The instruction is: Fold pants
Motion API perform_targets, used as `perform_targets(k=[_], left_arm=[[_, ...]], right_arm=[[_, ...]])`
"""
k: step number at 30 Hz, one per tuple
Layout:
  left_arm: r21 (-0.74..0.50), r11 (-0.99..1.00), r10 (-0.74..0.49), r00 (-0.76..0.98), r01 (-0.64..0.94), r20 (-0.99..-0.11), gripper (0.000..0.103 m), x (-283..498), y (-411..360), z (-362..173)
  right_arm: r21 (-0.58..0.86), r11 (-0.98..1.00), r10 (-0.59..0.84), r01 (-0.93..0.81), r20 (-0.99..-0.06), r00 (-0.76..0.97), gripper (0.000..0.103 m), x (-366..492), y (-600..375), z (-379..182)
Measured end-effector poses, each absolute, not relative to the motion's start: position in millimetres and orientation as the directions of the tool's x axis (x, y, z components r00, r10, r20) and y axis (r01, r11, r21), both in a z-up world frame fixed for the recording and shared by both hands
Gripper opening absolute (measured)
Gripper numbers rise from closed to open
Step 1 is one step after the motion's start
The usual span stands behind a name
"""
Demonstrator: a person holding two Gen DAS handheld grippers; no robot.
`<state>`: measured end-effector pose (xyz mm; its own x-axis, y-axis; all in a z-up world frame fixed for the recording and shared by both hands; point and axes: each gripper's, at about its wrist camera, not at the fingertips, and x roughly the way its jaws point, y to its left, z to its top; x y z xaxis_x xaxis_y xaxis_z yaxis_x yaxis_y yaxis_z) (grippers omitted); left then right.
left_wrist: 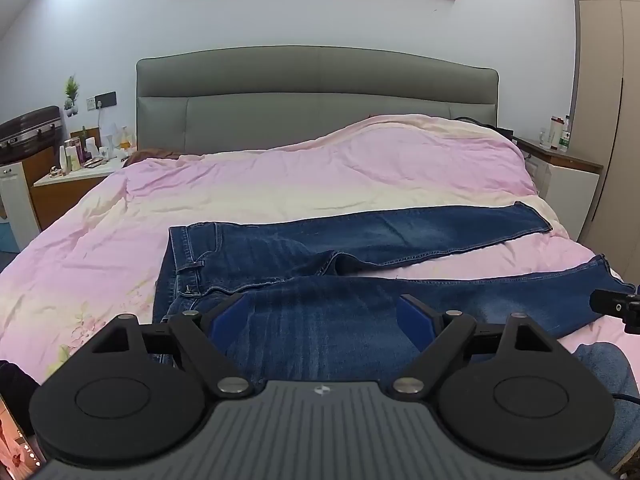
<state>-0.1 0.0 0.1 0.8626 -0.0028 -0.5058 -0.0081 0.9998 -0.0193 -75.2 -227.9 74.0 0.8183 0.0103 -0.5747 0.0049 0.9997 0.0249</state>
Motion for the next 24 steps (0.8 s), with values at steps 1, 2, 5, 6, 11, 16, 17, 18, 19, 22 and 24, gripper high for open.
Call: perform_targets(k=[1,2,5,6,11,16,17,18,19,22,24], left_arm=[[-0.028,1.000,-0.006,0.859,-0.009,-0.512,0.098,0.1,0.3,0.2],[-0.024,1.000,-0.004,0.857,-0.010,-0.516,0.098,0.3,0.2,0.1],[-0.021,1.000,-0.002,0.858,-0.010,-0.514,0.098,0.2,0.1,0.1],[-0.022,1.000,-0.002,0.858,-0.011,-0.514,0.098,0.2,0.2,0.1],[-0.026,1.000,0.000,0.859,-0.016,-0.512,0.098,-4.7,5.3,-2.1],[-0.028,0.999,0.003,0.862,-0.020,-0.507,0.098,-8.4,9.9,-4.2],[-0.026,0.999,0.006,0.858,-0.022,-0.514,0.098,-6.6,8.1,0.4],[-0.026,0.999,0.007,0.858,-0.024,-0.514,0.098,-6.4,8.9,0.3],[-0.027,0.999,0.008,0.858,-0.026,-0.514,0.098,-6.7,9.6,0.5],[-0.029,0.999,0.008,0.857,-0.027,-0.515,0.098,-6.6,10.7,1.1],[-0.029,0.999,0.008,0.857,-0.027,-0.515,0.098,-6.6,10.7,1.1]], right_arm=[[0.023,1.000,0.009,0.005,-0.571,0.821,0.098,-75.3,-228.0,73.7],[0.024,1.000,0.009,0.006,-0.570,0.821,0.098,-75.3,-228.2,73.4],[0.030,1.000,0.011,0.008,-0.572,0.820,0.098,-74.7,-229.7,72.7],[0.030,0.999,0.010,0.009,-0.572,0.820,0.098,-74.3,-229.7,73.1],[0.027,1.000,0.012,0.004,-0.569,0.822,0.098,-73.5,-223.0,84.6],[0.019,1.000,0.025,-0.018,-0.561,0.828,0.098,-77.9,-223.6,82.1],[0.017,1.000,0.027,-0.021,-0.559,0.829,0.098,-78.1,-223.0,82.3],[0.015,1.000,0.028,-0.024,-0.558,0.829,0.098,-78.1,-222.4,82.6],[0.010,1.000,0.028,-0.027,-0.556,0.831,0.098,-78.7,-221.1,83.1],[0.008,0.999,0.031,-0.032,-0.555,0.831,0.098,-78.5,-219.2,84.9],[0.009,0.999,0.034,-0.035,-0.555,0.831,0.098,-77.9,-219.2,84.6]])
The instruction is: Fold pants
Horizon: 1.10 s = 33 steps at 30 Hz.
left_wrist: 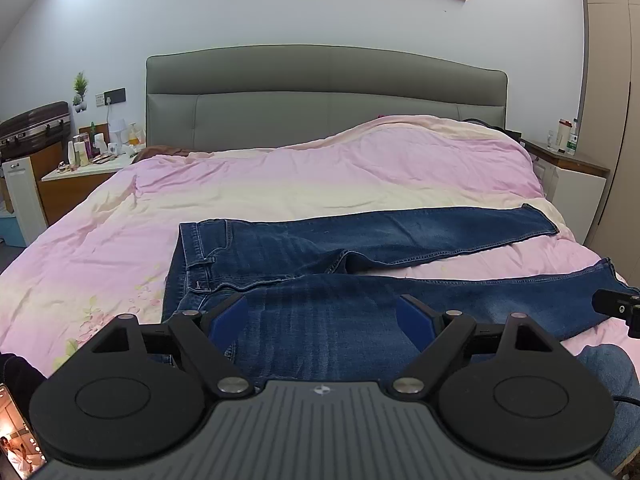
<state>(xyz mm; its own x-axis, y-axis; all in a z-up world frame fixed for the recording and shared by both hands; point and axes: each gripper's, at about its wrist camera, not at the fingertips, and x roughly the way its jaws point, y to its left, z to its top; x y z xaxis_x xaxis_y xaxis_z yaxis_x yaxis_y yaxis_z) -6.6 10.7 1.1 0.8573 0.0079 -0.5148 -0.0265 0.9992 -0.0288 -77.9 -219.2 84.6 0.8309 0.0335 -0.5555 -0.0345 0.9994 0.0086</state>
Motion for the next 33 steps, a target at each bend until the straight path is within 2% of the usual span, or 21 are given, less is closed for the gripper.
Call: perform_targets(k=[33], left_arm=[[-0.015,0.999,0.030,0.854,-0.045,-0.519,0.098,-7.3,13.4,4.2]], right_arm=[[0.014,0.999,0.051,-0.051,-0.554,0.831,0.098,-80.5,-214.0,78.2]])
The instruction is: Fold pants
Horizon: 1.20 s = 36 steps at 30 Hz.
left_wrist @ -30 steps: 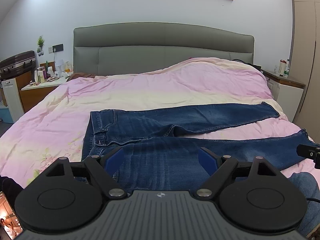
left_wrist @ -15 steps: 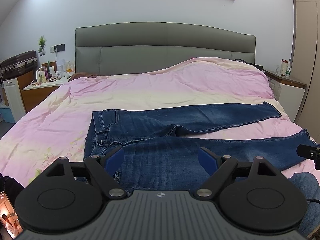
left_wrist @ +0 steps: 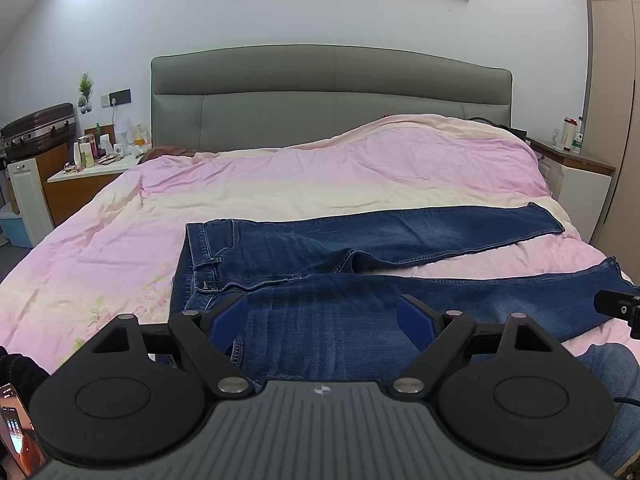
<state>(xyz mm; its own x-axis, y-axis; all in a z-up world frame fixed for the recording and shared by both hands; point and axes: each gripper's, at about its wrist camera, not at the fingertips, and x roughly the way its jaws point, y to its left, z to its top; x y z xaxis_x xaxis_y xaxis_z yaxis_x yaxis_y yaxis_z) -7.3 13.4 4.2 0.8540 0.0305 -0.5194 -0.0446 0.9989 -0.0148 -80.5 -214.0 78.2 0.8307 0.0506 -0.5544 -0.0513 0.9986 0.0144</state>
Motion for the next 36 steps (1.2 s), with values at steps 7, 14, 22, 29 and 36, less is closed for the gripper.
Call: perform_targets(k=[7,14,22,29,36], left_arm=[[-0.015,0.999,0.031,0.853,-0.045,-0.520,0.098,-7.5,14.3,4.8],[-0.010,0.999,0.035,0.856,-0.047,-0.517,0.098,-9.8,15.5,4.4],[-0.004,0.999,0.042,0.854,-0.051,-0.518,0.098,-11.6,13.1,3.6],[-0.002,0.999,0.044,0.853,-0.052,-0.520,0.098,-11.7,12.1,4.0],[-0.003,0.999,0.043,0.853,-0.052,-0.521,0.098,-11.3,11.9,4.2]], right_arm=[[0.021,0.999,0.049,-0.045,-0.557,0.829,0.098,-80.0,-215.3,76.4],[0.027,0.999,0.049,-0.040,-0.558,0.828,0.098,-80.0,-216.1,74.8],[0.034,0.999,0.052,-0.040,-0.565,0.823,0.098,-80.3,-216.3,71.7],[0.036,0.999,0.050,-0.036,-0.568,0.821,0.098,-79.1,-217.1,71.9],[0.036,0.999,0.050,-0.035,-0.568,0.822,0.098,-78.8,-217.2,71.9]])
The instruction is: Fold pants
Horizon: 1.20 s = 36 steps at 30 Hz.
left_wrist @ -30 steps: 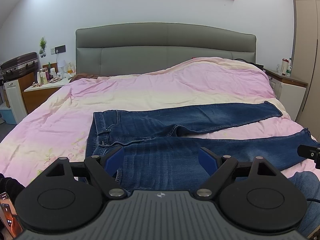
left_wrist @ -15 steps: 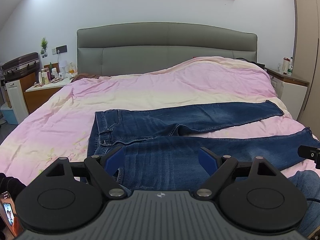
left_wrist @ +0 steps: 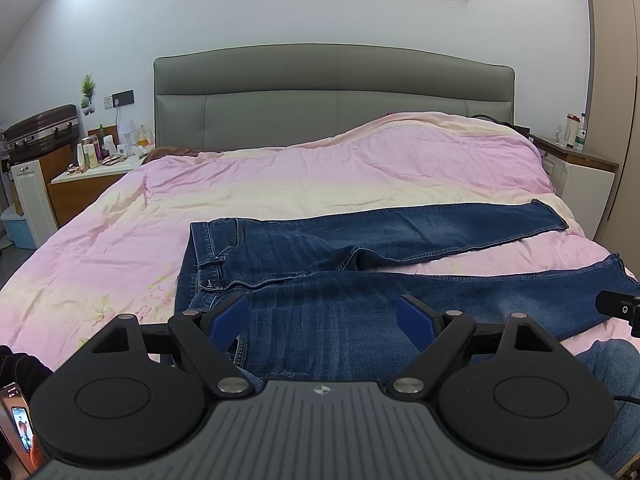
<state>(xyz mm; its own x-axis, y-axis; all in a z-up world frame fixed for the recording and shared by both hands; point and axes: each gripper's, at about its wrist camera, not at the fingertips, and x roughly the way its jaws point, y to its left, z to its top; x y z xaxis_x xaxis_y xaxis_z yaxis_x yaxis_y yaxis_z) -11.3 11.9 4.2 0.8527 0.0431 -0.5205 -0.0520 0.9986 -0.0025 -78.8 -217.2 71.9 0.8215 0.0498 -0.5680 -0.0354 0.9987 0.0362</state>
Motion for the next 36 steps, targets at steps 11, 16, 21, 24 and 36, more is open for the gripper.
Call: perform_targets(k=[11,16,21,24,36], left_arm=[[0.020,0.999,0.041,0.845,-0.035,-0.533,0.098,-6.9,13.6,1.3],[0.103,0.993,0.013,0.832,0.053,-0.554,0.093,11.5,22.3,0.5],[0.080,0.957,-0.152,0.716,0.280,-0.681,0.084,42.8,37.2,-11.3],[0.128,0.905,-0.188,0.649,0.407,-0.737,0.081,57.1,32.0,-27.4],[0.268,0.840,0.011,0.478,0.472,-0.878,0.078,145.3,54.5,-73.4]], right_arm=[[0.023,1.000,0.028,-0.019,-0.563,0.826,0.098,-76.1,-221.6,70.8],[0.009,0.997,0.070,-0.077,-0.532,0.844,0.098,-63.8,-237.7,71.7],[-0.045,0.993,0.065,-0.109,-0.566,0.822,0.098,-33.9,-266.7,69.8],[-0.056,0.990,0.071,-0.132,-0.609,0.790,0.089,-15.3,-285.1,63.2],[-0.125,0.982,-0.001,-0.144,-0.757,0.653,0.062,65.6,-372.0,21.2]])
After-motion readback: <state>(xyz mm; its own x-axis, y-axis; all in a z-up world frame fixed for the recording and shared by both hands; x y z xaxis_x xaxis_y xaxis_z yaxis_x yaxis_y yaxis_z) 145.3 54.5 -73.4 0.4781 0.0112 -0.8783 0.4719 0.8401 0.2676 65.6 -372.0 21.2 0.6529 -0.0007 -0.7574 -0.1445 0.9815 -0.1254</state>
